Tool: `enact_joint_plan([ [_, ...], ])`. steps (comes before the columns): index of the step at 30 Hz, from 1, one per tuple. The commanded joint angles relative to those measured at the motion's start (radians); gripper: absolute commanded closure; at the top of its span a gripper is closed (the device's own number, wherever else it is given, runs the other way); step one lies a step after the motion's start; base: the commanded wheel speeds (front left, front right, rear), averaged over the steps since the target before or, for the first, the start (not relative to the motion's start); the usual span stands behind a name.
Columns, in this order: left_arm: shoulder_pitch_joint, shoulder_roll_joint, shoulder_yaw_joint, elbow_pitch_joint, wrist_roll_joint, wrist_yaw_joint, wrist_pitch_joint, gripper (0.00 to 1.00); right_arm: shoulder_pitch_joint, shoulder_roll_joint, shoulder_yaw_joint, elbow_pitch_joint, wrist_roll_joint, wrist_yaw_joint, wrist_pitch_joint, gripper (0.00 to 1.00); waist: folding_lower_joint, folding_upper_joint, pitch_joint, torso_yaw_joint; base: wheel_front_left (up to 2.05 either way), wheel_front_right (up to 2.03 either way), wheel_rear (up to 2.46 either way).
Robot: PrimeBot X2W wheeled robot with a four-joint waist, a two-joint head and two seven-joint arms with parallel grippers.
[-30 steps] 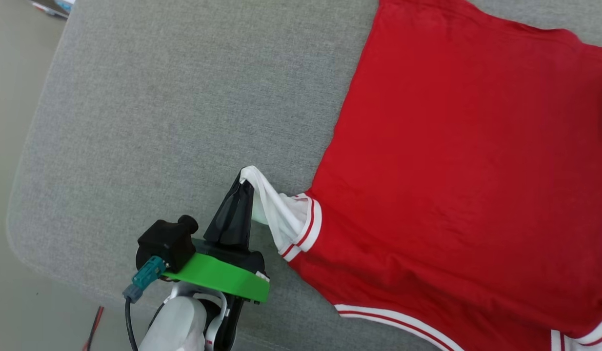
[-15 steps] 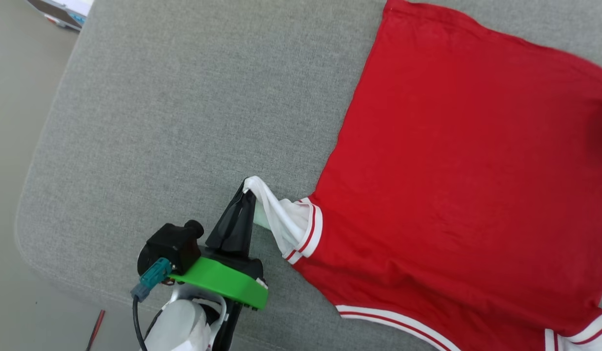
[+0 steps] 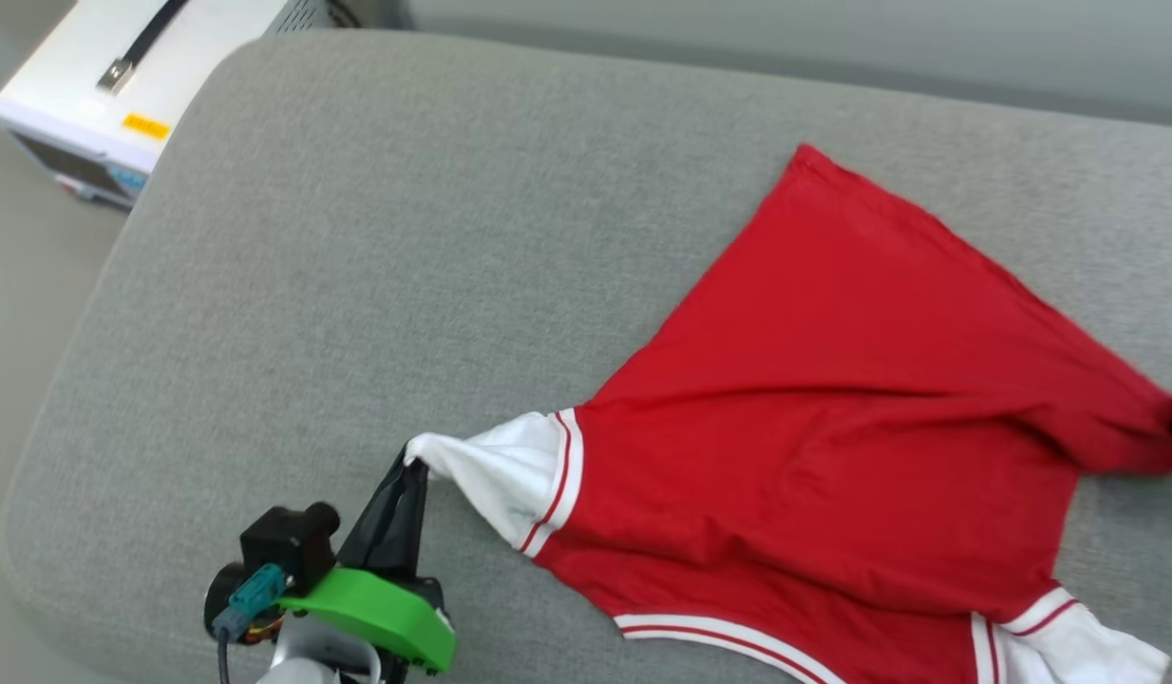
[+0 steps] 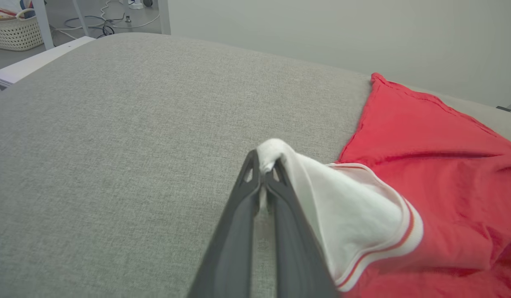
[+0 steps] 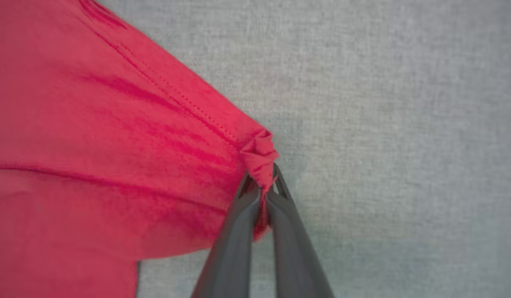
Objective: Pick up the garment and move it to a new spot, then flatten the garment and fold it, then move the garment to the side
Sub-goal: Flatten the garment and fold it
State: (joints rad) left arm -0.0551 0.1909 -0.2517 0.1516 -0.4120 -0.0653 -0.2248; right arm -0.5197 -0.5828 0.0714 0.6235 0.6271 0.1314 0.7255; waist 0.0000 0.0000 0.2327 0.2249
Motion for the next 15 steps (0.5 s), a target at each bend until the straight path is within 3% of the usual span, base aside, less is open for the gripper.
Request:
enact_joint_plan([
  [1, 0.018, 0.011, 0.009, 0.001, -0.007, 0.008, 0.004, 1.00, 0.059, 0.001, -0.016, -0.021, 0.008, -0.001, -0.007, 1.00, 0.0000, 0.0000, -0.088, -0.082, 0.00, 0.00, 0.00],
  [5, 0.054, 0.025, 0.028, -0.002, -0.023, 0.021, 0.014, 1.00, 0.212, 0.042, -0.109, -0.100, 0.028, -0.001, -0.035, 1.00, 0.0000, 0.0000, -0.124, -0.115, 0.00, 0.00, 0.00],
  [15, 0.123, 0.047, 0.051, -0.031, -0.045, 0.061, 0.056, 1.00, 0.608, 0.283, -0.378, -0.347, -0.008, -0.001, -0.087, 1.00, 0.0000, 0.0000, -0.160, -0.176, 0.00, 0.00, 0.00],
])
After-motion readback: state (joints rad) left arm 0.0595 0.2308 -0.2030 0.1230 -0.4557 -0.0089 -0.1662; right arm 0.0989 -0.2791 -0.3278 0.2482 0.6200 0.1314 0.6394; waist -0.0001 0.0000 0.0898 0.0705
